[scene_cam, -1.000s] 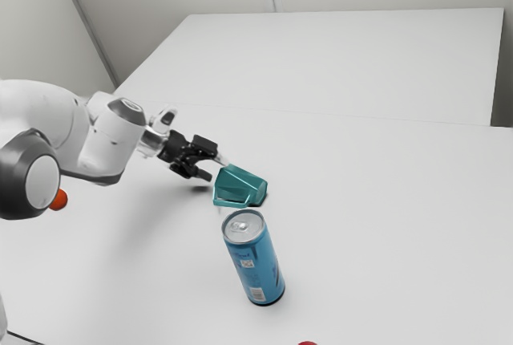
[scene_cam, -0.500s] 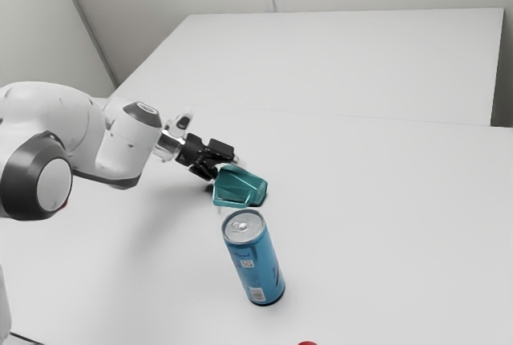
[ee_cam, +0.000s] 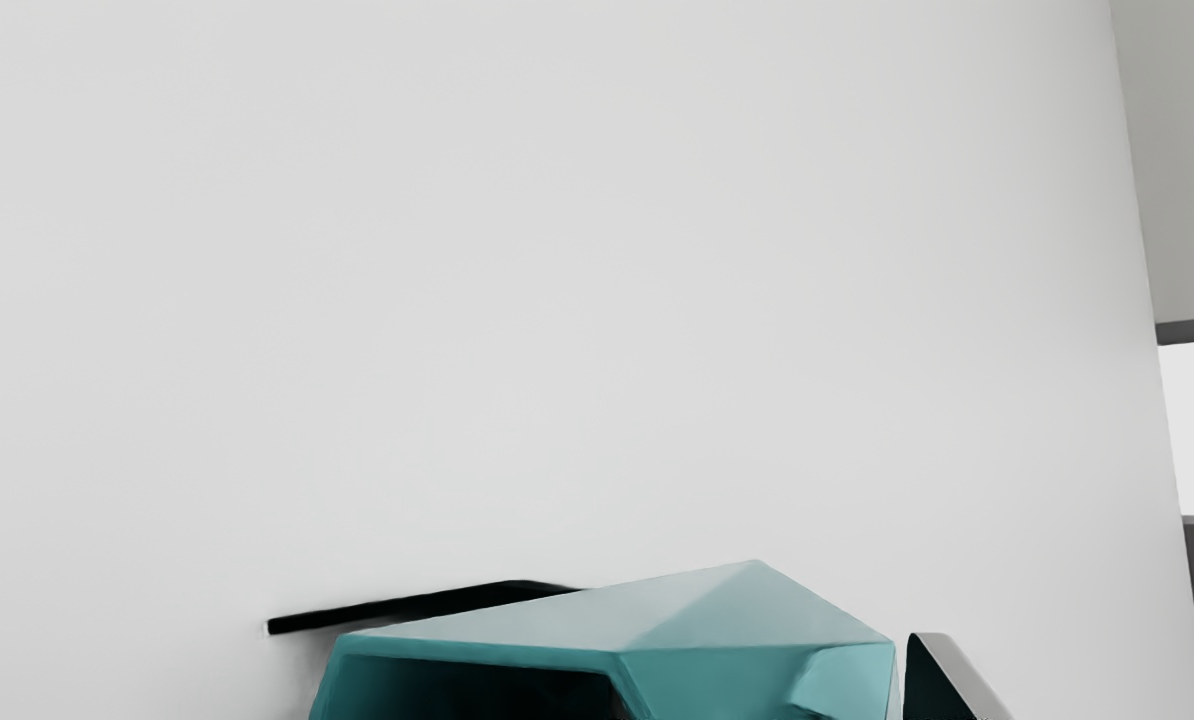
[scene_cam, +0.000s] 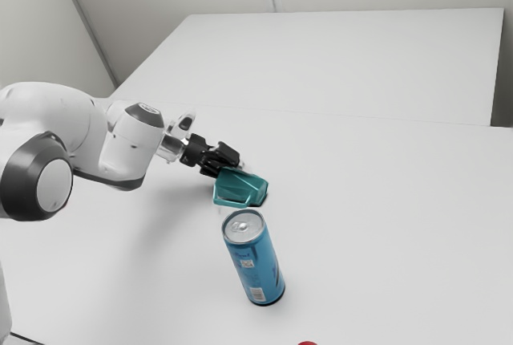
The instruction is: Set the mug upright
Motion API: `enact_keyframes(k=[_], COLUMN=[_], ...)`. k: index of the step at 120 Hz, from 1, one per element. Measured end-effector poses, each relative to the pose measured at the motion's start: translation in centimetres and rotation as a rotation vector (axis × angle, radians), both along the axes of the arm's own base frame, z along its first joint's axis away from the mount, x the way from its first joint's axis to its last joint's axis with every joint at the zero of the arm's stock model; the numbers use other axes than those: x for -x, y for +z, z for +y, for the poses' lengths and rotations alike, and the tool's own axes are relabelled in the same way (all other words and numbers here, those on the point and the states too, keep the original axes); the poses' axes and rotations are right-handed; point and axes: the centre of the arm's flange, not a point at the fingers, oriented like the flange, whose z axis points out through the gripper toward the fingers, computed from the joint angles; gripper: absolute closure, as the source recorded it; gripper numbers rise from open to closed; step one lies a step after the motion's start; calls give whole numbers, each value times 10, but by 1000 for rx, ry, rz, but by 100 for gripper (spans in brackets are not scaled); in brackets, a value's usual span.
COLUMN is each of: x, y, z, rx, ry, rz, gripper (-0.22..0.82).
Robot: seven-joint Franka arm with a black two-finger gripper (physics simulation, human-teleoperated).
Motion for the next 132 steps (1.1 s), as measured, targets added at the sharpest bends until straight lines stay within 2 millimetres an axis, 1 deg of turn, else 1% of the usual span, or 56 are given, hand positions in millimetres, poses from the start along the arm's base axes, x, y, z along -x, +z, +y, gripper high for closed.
enact_keyframes(k=[13, 32, 52, 71, 81, 87, 95, 107, 115, 124, 132], x=[0, -1, -3, -6, -4, -1, 3, 11, 16, 19, 21], y=[1, 7, 28, 67, 94, 113, 134, 160, 171, 176, 179], z=[-2, -6, -12, -16, -18, -18, -15, -9, -6, -3, -3], rx=[1, 2, 8, 1, -29, -61, -116, -232, -325, -430, -526], ry=[-4, -9, -20, -38, -69, -90, -120, -173, -212, -248, -284], rz=[-2, -12, -47, -110, -145, -169, -190, -205, -199, -178, -159], gripper=[55, 66, 74, 76, 77, 78, 78, 78, 78, 79, 79])
